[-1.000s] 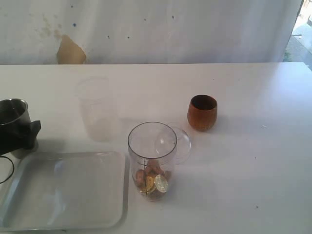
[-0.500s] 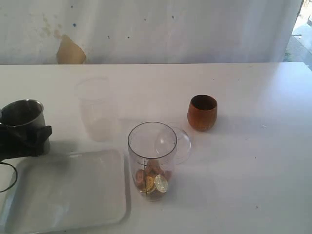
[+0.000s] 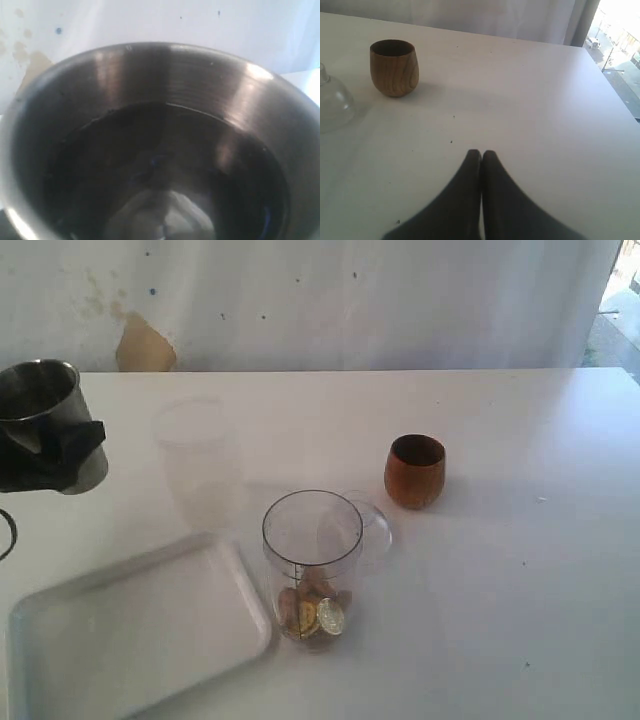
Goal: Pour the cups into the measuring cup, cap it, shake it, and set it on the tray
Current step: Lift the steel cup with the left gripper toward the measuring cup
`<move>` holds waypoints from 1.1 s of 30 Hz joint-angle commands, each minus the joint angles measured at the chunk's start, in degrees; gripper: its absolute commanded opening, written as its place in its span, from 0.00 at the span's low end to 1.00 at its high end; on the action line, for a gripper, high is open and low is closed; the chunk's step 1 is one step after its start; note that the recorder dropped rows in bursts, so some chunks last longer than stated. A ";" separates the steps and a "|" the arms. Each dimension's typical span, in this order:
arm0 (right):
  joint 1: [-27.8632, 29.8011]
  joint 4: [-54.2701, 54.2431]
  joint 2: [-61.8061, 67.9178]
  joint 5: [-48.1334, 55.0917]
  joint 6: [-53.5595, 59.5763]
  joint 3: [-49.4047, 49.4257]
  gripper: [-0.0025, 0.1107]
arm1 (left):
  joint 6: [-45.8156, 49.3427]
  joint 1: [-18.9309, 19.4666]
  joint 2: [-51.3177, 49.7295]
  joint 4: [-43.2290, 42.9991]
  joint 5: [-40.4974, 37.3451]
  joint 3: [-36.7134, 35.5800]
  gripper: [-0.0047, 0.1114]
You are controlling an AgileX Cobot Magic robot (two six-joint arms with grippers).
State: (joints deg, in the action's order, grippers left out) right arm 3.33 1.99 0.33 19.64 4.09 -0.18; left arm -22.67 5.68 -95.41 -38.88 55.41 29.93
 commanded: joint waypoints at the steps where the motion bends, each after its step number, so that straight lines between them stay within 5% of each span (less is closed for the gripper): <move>1: 0.19 0.07 -0.33 -0.04 0.28 0.18 0.02 | -11.12 -0.17 7.00 -7.20 -3.23 3.06 0.04; 6: 0.19 0.07 -0.33 -0.04 0.28 0.18 0.02 | -20.17 -5.52 11.55 -16.95 -12.43 6.06 0.04; 21: 0.19 0.07 -0.33 -0.04 0.28 0.18 0.02 | -18.38 -25.18 14.50 -12.04 -12.75 6.63 0.04; 33: 0.19 0.07 -0.33 -0.04 0.28 0.18 0.02 | -18.38 -30.34 13.59 -12.15 -20.35 13.71 0.04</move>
State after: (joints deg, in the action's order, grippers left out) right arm 3.33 1.99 0.33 19.64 4.09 -0.18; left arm -41.10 -23.56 -82.17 -53.24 33.81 42.00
